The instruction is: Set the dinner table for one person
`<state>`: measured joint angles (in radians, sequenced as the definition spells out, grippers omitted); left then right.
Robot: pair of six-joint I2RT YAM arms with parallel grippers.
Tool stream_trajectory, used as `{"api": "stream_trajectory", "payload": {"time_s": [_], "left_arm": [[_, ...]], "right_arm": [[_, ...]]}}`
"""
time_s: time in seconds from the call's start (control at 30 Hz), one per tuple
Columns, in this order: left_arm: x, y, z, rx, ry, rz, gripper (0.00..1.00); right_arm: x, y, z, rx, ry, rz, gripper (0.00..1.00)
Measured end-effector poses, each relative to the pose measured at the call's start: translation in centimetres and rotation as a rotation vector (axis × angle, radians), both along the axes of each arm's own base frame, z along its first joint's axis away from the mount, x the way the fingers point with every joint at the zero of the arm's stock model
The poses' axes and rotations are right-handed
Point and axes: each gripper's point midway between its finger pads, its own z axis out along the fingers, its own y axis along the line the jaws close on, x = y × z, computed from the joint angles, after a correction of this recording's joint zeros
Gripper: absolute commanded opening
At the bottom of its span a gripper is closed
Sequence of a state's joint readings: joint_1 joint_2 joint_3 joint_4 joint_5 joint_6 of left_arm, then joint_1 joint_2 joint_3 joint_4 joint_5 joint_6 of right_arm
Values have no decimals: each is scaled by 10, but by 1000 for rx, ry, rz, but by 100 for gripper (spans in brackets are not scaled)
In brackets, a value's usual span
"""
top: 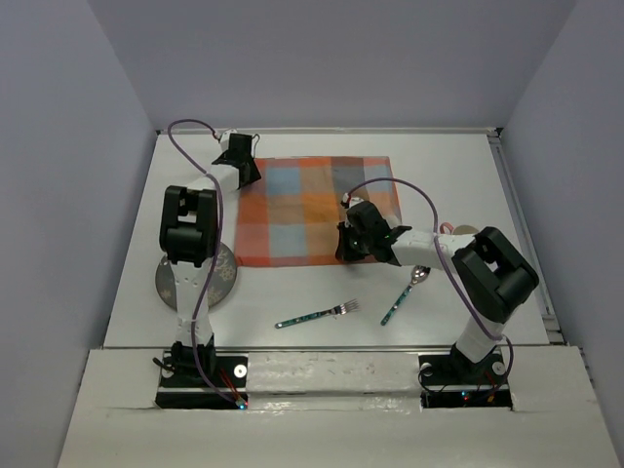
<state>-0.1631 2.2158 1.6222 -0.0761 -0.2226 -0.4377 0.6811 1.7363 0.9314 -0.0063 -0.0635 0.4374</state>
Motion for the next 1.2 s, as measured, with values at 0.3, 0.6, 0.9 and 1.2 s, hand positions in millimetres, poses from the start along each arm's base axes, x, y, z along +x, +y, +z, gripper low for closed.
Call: {"api": "stream_trajectory", "payload": {"time_s": [0.3, 0.6, 0.9, 1.2], "left_arm": [[8, 22, 1, 18, 7, 22, 68], [0, 5, 46, -67, -64, -42, 90], [-77, -28, 274, -202, -546, -167, 99], [-244, -22, 365, -287, -934, -265, 99]], "right_arm": [[0, -7, -7, -21, -6, -25, 5], [2, -10, -4, -29, -15, -45, 42], [-12, 50, 66, 182, -97, 45, 62], [-68, 166, 74, 422, 16, 189, 62]]}}
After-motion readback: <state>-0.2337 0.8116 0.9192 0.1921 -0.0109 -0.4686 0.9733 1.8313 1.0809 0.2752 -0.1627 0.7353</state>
